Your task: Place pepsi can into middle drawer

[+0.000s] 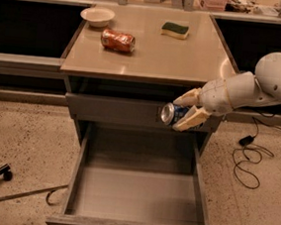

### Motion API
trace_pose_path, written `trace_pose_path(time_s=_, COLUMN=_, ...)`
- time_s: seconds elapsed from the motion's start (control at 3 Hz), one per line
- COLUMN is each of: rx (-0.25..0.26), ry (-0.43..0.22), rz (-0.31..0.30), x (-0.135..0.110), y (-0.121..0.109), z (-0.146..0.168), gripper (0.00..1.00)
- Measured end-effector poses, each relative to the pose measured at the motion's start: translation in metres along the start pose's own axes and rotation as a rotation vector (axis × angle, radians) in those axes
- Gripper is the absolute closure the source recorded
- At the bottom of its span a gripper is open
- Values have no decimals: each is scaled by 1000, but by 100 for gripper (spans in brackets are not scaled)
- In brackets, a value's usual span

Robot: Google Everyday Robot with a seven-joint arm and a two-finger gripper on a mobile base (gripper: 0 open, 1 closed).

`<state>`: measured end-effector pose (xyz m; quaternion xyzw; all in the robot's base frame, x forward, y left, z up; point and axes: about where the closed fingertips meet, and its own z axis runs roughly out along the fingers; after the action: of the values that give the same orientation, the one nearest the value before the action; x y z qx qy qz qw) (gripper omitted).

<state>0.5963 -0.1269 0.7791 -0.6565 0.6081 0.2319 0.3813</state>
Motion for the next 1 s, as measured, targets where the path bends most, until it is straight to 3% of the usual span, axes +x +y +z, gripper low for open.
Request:
trace_pose_path(time_s=0.33, rx=16, ry=-32, rz=75, x=30, y=26, z=37, gripper=100)
trace_pose_path(time_s=0.67, rx=43, ry=-50, rz=132, x=59, y=44, z=100, gripper=100)
trace_pose_path(time_s=1.0, rx=80, ry=-48, rz=134, x=60, y=35, z=102, gripper=100)
